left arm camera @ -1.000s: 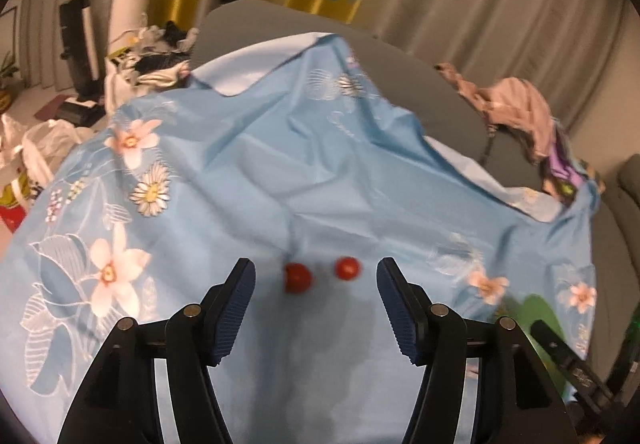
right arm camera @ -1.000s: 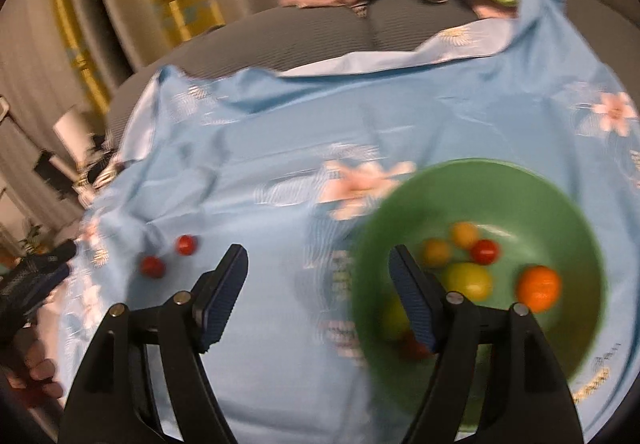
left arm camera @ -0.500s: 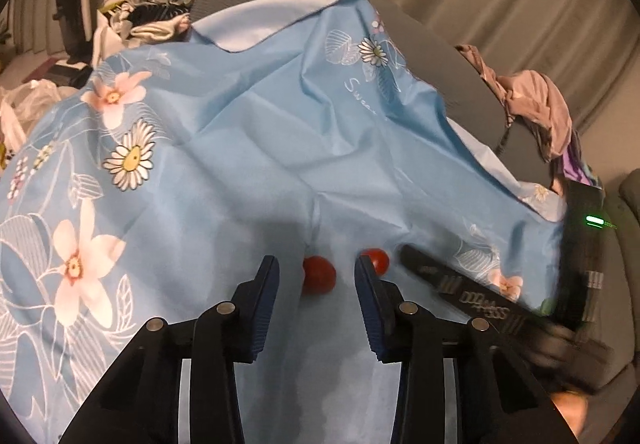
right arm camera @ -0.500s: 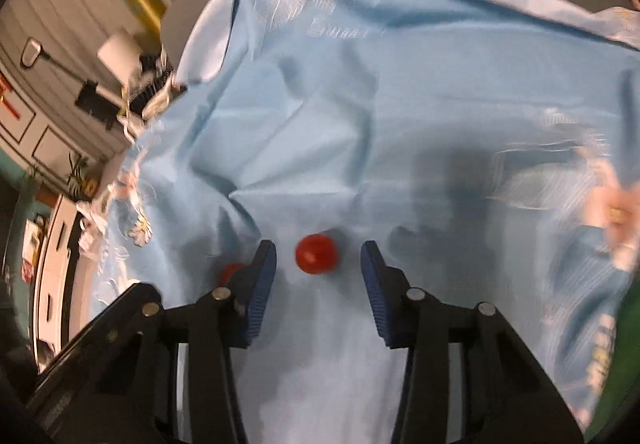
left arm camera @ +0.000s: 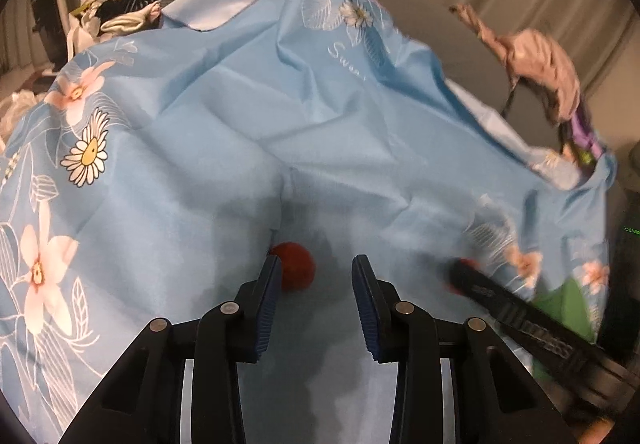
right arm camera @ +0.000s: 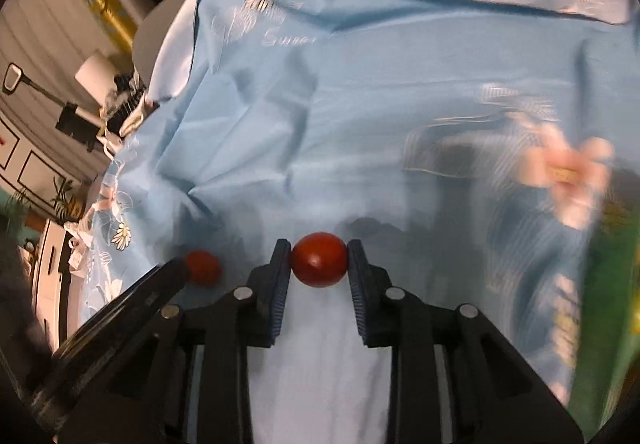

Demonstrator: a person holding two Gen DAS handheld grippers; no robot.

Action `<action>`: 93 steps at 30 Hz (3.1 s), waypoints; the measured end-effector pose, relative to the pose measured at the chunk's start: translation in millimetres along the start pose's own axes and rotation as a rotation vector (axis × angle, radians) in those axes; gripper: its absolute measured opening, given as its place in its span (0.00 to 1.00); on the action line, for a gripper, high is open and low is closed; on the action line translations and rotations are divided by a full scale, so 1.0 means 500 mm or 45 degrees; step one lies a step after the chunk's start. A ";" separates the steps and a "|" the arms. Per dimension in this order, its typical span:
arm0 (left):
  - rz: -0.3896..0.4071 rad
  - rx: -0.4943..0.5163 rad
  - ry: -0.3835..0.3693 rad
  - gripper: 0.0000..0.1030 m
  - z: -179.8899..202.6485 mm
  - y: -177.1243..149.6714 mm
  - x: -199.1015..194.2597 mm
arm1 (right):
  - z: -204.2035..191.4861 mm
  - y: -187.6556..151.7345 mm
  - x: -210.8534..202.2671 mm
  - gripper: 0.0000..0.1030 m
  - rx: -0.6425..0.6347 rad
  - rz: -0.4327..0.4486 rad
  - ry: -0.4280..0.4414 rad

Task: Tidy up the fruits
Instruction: 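Grasp a cherry tomato with the left tool while the right tool grasps another, then carry both cherry tomatoes over the green bowl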

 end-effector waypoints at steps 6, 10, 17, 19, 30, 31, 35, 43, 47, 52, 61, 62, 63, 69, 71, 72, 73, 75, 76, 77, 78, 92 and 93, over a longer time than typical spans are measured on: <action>0.003 0.068 0.106 0.35 0.006 0.001 0.030 | 0.046 -0.063 -0.082 0.29 0.077 0.088 0.057; 0.001 0.078 0.150 0.35 0.002 0.002 0.037 | 0.063 -0.055 -0.091 0.30 0.049 0.127 -0.037; 0.036 0.117 0.245 0.35 0.011 0.001 0.047 | 0.052 -0.060 -0.091 0.29 0.045 0.114 0.011; 0.049 0.136 0.270 0.35 0.014 0.001 0.052 | 0.049 -0.059 -0.088 0.29 0.043 0.114 0.018; 0.000 0.144 0.251 0.28 0.021 -0.005 0.078 | 0.047 -0.071 -0.067 0.29 0.026 0.065 0.014; -0.009 0.128 0.234 0.28 0.018 -0.004 0.073 | 0.046 -0.071 -0.066 0.29 0.022 0.063 0.016; -0.002 0.010 0.126 0.28 -0.001 -0.003 0.030 | 0.038 -0.074 -0.050 0.30 0.001 0.027 0.040; 0.126 -0.079 0.011 0.28 -0.027 -0.004 -0.098 | -0.059 -0.096 0.017 0.39 -0.107 -0.095 0.182; 0.170 -0.093 0.010 0.28 -0.040 0.008 -0.128 | -0.115 -0.096 0.055 0.51 -0.174 -0.125 0.208; 0.189 -0.127 -0.004 0.28 -0.061 0.021 -0.142 | -0.176 -0.114 0.098 0.50 -0.297 -0.173 0.222; 0.201 -0.103 -0.023 0.28 -0.053 0.021 -0.157 | -0.218 -0.145 0.114 0.31 -0.484 -0.152 0.164; 0.202 -0.100 -0.025 0.27 -0.050 0.020 -0.158 | -0.217 -0.146 0.114 0.29 -0.490 -0.151 0.161; 0.204 -0.097 -0.024 0.27 -0.048 0.020 -0.159 | -0.215 -0.145 0.115 0.29 -0.486 -0.150 0.163; 0.204 -0.061 -0.032 0.27 -0.025 0.014 -0.165 | -0.181 -0.138 0.080 0.28 -0.381 -0.137 0.193; 0.207 -0.041 -0.048 0.27 -0.011 0.011 -0.169 | -0.157 -0.136 0.046 0.28 -0.325 -0.104 0.190; 0.206 -0.030 -0.053 0.27 -0.005 0.009 -0.170 | -0.145 -0.135 0.029 0.28 -0.298 -0.088 0.192; 0.207 -0.016 -0.059 0.27 0.003 0.007 -0.172 | -0.127 -0.130 0.006 0.28 -0.268 -0.063 0.183; 0.207 0.013 -0.067 0.27 0.021 0.001 -0.174 | -0.098 -0.124 -0.035 0.28 -0.236 0.002 0.141; 0.206 0.030 -0.071 0.27 0.032 -0.003 -0.175 | -0.079 -0.122 -0.060 0.28 -0.211 0.047 0.124; 0.205 0.052 -0.076 0.27 0.044 -0.007 -0.176 | -0.069 -0.122 -0.075 0.28 -0.189 0.071 0.116; 0.205 0.069 -0.082 0.27 0.052 -0.010 -0.177 | -0.049 -0.124 -0.091 0.28 -0.152 0.098 0.112; 0.224 0.320 -0.156 0.27 0.202 -0.079 -0.208 | 0.084 -0.086 -0.232 0.29 0.017 0.331 0.015; 0.225 0.337 -0.166 0.27 0.213 -0.085 -0.210 | 0.091 -0.085 -0.244 0.29 0.021 0.349 0.004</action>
Point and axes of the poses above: each gripper's, at about its wrist camera, not at the fingertips, and x roughly the way its jaws point, z to its right, y to its top, the point moved 8 cm from there along x, roughly the way its jaws point, and after that the axes turned 3 degrees about -x, right-handed, at the moved point
